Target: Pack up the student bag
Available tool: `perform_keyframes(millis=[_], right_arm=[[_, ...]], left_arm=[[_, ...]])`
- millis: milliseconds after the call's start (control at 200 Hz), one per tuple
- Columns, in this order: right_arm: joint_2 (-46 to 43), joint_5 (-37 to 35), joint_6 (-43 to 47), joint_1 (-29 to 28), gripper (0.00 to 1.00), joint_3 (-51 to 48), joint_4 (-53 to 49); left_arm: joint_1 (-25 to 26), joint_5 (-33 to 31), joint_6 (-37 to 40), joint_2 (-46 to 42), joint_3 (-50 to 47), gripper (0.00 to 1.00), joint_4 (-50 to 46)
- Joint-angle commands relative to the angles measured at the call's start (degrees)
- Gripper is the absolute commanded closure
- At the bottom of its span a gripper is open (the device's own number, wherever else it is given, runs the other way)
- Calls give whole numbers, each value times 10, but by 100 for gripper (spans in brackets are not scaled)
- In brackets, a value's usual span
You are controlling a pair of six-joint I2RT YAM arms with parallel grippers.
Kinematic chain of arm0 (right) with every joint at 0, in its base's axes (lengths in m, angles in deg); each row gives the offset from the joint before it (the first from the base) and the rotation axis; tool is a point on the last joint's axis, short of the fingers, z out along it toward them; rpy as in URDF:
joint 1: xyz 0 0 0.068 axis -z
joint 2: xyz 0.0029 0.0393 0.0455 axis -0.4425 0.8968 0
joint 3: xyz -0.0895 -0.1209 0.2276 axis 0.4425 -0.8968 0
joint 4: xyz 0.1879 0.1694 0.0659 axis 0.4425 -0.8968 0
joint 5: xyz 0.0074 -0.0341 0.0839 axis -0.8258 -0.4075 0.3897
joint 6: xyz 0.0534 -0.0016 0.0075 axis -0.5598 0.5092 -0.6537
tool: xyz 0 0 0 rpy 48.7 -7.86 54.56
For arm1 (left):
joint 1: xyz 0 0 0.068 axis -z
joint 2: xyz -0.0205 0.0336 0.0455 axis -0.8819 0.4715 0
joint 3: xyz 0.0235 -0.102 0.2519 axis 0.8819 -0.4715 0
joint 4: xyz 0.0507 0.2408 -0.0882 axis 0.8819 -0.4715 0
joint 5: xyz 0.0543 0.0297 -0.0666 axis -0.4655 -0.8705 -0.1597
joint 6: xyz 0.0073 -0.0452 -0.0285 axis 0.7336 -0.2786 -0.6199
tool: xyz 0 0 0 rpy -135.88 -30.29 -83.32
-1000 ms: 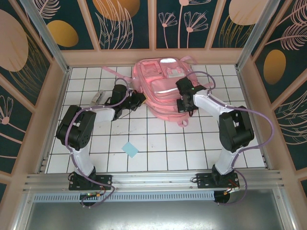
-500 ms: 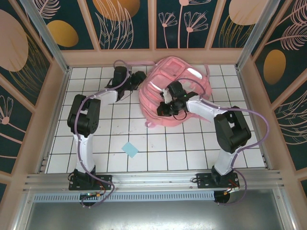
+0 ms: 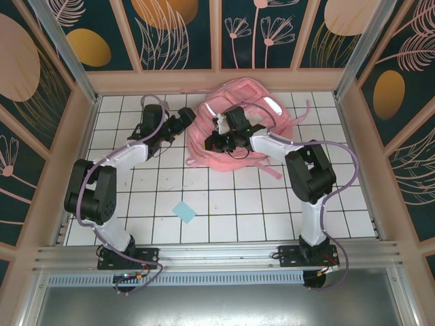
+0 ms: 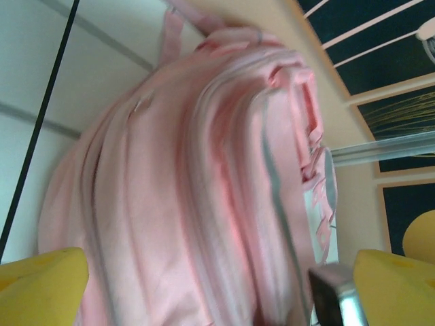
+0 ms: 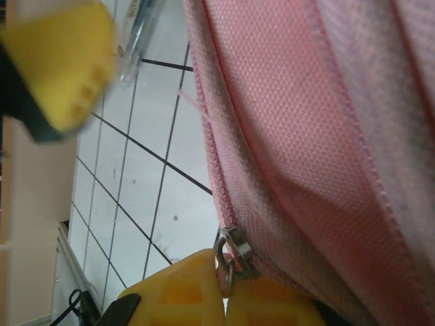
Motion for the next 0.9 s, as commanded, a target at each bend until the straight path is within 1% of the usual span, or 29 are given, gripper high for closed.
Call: perform_keyframes(millis=[0, 180, 210, 240, 275, 310, 315, 325, 375, 390, 395, 400, 405, 410, 505, 570, 650, 755, 825, 840, 890], right_arm=[[-42, 61, -11, -4, 100, -13, 86], [-95, 81, -15, -16, 100, -80, 78], [-103, 82, -14, -19, 100, -92, 71], [-108, 83, -14, -21, 100, -103, 63], [-114, 86, -13, -23, 100, -115, 51], [-118, 86, -7, -25, 100, -125, 34], [-118, 86, -5, -25, 100, -125, 31], [-118, 85, -3, -26, 100, -127, 24], [-120, 65, 20, -28, 100, -131, -23], [-120, 55, 28, -29, 100, -130, -42], [-120, 52, 31, -29, 100, -130, -47], [-120, 49, 34, -29, 100, -130, -55], [-120, 46, 37, -29, 100, -130, -62], [-121, 42, 40, -29, 100, -130, -68], [-118, -57, 96, -26, 100, -120, -203], [-115, -145, 127, -21, 100, -113, -288], [-116, -249, 145, -11, 100, -114, -368], [-124, -351, 150, 14, 100, -119, -421], [-123, -438, 147, 25, 100, -112, -438], [-121, -458, 145, 41, 100, -109, -441], [-110, -528, 143, 58, 100, -94, -451]], left_arm=[[11, 25, -62, 12, -36, 3, 66], [22, 26, -88, 66, -27, 12, 119], [23, 28, -94, 76, -22, 15, 130], [23, 29, -99, 85, -18, 21, 147], [25, 27, -104, 95, -13, 33, 163], [27, 27, -108, 105, -8, 50, 176], [27, 27, -107, 107, -7, 50, 178], [27, 28, -108, 109, -6, 56, 181], [28, 31, -106, 122, 4, 77, 189], [28, 31, -104, 124, 6, 82, 188], [28, 31, -104, 125, 6, 87, 188], [28, 31, -103, 126, 7, 89, 188], [28, 31, -103, 127, 8, 96, 187], [28, 31, -103, 128, 9, 100, 186], [27, 21, -88, 128, 10, 100, 168], [26, 14, -78, 121, 8, 100, 155], [22, 10, -63, 111, 9, 100, 137], [18, 6, -51, 100, 7, 100, 127], [17, 11, -45, 95, 10, 100, 123], [17, 12, -43, 95, 11, 100, 122], [17, 17, -35, 94, 15, 100, 116]])
